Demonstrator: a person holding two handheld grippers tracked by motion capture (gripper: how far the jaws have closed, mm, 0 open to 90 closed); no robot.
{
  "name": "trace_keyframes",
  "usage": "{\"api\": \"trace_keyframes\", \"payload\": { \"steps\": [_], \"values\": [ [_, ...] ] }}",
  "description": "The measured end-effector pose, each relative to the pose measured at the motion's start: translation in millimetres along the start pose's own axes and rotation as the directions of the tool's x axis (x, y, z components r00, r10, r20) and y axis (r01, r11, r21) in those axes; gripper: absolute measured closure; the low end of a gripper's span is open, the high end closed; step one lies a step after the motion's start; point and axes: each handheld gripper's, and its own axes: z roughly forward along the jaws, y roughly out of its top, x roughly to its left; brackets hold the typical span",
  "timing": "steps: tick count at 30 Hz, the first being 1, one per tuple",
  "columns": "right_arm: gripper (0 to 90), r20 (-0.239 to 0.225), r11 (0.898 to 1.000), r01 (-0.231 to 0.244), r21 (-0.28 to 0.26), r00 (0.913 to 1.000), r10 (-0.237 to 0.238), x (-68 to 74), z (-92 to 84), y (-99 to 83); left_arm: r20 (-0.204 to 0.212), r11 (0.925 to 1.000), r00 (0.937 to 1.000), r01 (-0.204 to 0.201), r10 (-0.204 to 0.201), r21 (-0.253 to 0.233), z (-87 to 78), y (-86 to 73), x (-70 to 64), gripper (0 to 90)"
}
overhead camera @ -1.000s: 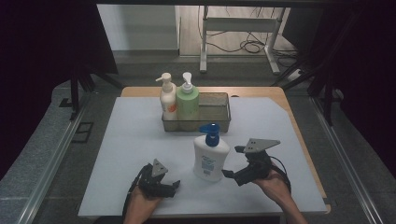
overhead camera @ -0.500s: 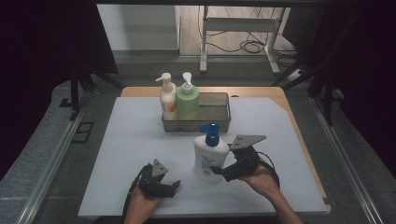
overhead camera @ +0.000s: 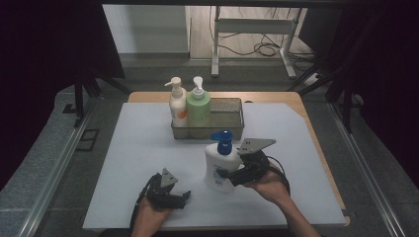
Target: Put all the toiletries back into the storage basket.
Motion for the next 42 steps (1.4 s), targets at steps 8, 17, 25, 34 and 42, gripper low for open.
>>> {"api": "trace_keyframes", "payload": {
  "steps": [8, 17, 25, 34, 42],
  "values": [
    [27.7, -0.023, 1.0, 0.017, -0.01, 0.9996, -0.017, -0.1, 2.6, 5.6, 0.0, 1.0, 1.0, 0.0, 0.0, 0.0, 0.0, 0.0, -0.1, 11.7],
    [35.2, -0.042, 0.999, 0.036, 0.004, 0.9985, -0.035, 1.4, 6.5, 8.1, -0.001, 1.0, 1.0, 0.0, 0.0, -0.001, 0.0, 0.0, -0.1, 11.7],
    [36.4, -0.028, 0.999, 0.033, 0.011, 0.9991, -0.032, 3.1, 6.1, 9.3, 0.0, 1.0, 1.0, 0.0, 0.0, 0.0, 0.0, 0.0, -0.1, 11.7],
    [36.7, 0.002, 0.999, 0.018, 0.03, 0.9998, -0.018, 0.1, 4.3, 13.3, -0.002, 1.0, 1.0, -0.001, 0.001, 0.0, 0.0, 0.0, 0.0, 11.7],
    [36.8, 0.037, 1.0, 0.013, 0.013, 0.9992, -0.014, -5.4, -3.9, 23.0, -0.002, 1.0, 1.0, -0.002, 0.002, -0.001, 0.1, 0.0, 0.1, 11.7]
  ]
}}
